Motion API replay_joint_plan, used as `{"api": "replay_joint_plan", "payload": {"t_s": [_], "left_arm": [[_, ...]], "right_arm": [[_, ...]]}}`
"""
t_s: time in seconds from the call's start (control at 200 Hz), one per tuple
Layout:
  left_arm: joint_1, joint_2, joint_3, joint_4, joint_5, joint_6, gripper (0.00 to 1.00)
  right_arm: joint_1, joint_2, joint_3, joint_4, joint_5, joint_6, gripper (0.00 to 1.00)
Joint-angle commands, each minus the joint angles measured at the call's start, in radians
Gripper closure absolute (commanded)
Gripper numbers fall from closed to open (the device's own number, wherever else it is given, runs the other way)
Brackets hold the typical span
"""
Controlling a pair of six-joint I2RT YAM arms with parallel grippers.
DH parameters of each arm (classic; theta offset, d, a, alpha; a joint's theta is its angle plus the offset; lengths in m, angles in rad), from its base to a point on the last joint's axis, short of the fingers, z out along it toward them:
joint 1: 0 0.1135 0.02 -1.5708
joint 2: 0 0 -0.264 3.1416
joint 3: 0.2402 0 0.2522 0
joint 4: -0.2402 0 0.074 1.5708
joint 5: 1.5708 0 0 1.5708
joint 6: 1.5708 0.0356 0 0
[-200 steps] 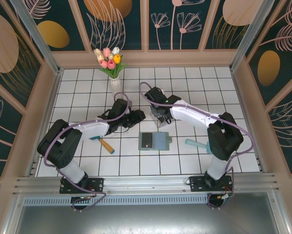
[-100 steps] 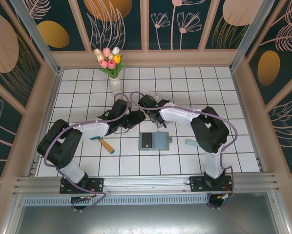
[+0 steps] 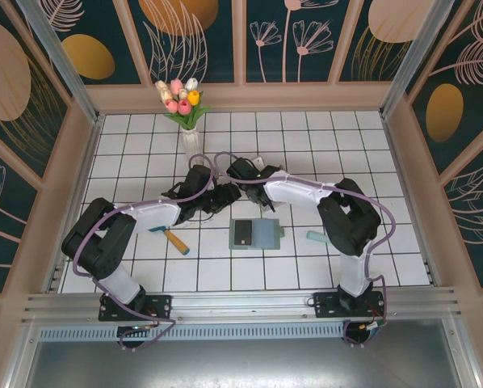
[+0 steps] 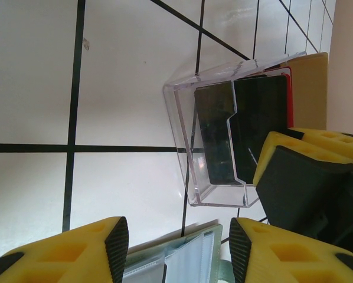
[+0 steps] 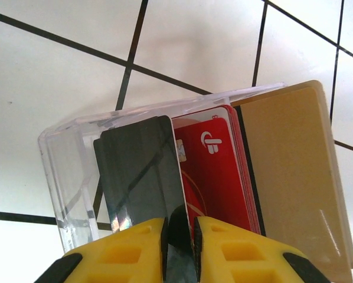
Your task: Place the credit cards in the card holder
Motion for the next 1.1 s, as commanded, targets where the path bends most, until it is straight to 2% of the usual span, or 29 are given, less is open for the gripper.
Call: {"api": "replay_joint_plan", "payload": {"t_s": [0.0, 0.125, 0.355, 0.681, 0.811, 0.911, 0.991, 1.096], "left_arm": [[0.007, -0.01, -0.002, 0.02, 0.004, -0.003, 0.49], [0.008, -0.011, -0.003, 0.019, 0.006, -0.004, 0.49], [0.008, -0.016, -0.004, 0.02, 0.006, -0.002, 0.49], [0.009, -0.035, -0.003, 0.037, 0.018, -0.002, 0.47], [0.033, -0.065, -0.032, 0.13, 0.087, -0.031, 0.42], [0.061, -0.107, -0.083, 0.28, 0.157, -0.089, 0.37], [0.073, -0.127, -0.113, 0.405, 0.213, -0.141, 0.33], [0.073, -0.121, -0.114, 0.552, 0.293, -0.2, 0.31]], "right_arm": [[-0.006, -0.046, 0.015, -0.034, 0.043, -0.005, 0.78], [-0.005, -0.053, 0.009, -0.036, 0.039, -0.004, 0.8], [-0.006, -0.095, 0.007, -0.039, 0.001, 0.006, 0.88], [-0.032, -0.231, -0.018, -0.022, -0.19, 0.054, 0.97], [-0.083, -0.363, -0.078, 0.066, -0.413, 0.098, 0.99], [-0.167, -0.506, -0.191, 0.223, -0.737, 0.143, 1.0], [-0.232, -0.608, -0.29, 0.355, -0.95, 0.211, 1.0], [-0.295, -0.678, -0.367, 0.461, -1.11, 0.293, 1.0]]}}
